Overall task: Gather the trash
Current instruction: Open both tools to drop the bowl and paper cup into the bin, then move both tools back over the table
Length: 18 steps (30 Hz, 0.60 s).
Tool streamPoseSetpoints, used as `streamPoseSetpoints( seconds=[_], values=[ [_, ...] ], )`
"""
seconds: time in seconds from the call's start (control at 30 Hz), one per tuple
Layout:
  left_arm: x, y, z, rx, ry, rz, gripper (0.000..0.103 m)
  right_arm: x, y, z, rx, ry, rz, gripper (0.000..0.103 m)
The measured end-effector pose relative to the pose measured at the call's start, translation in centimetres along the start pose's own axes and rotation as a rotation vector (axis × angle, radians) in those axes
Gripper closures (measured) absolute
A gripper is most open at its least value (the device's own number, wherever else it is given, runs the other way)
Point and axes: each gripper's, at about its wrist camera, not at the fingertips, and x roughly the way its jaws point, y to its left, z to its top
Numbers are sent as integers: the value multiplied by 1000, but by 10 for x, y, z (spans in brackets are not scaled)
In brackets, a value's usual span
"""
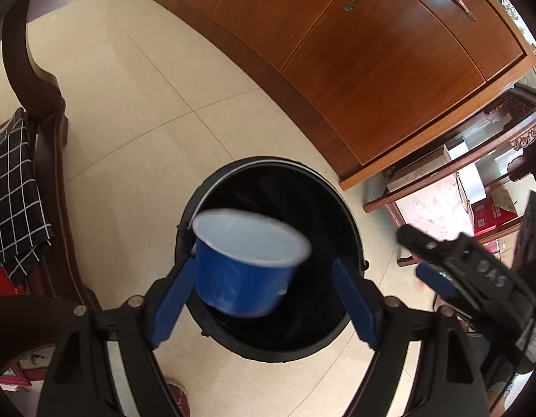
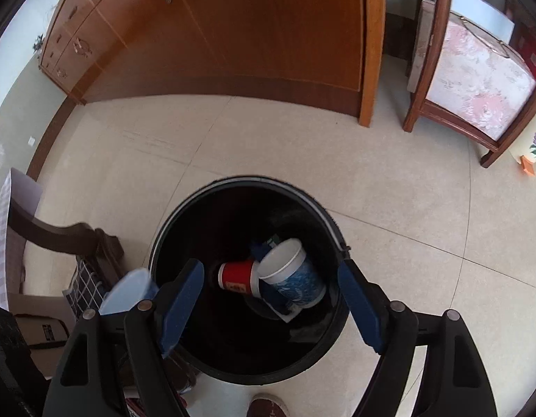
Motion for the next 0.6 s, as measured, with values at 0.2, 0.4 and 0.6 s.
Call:
streamPoseSetpoints(
  seconds=[0.2, 0.4, 0.6],
  values=[
    [-26, -14, 0, 105, -71, 46, 21, -28, -3, 0, 11, -93, 12, 22],
    [-71, -16, -5, 160, -153, 93, 21, -41, -2, -2, 13, -115, 35, 22],
    [-113, -11, -7, 164, -216, 80, 21, -70, 19, -19, -43, -170, 81, 22]
  ],
)
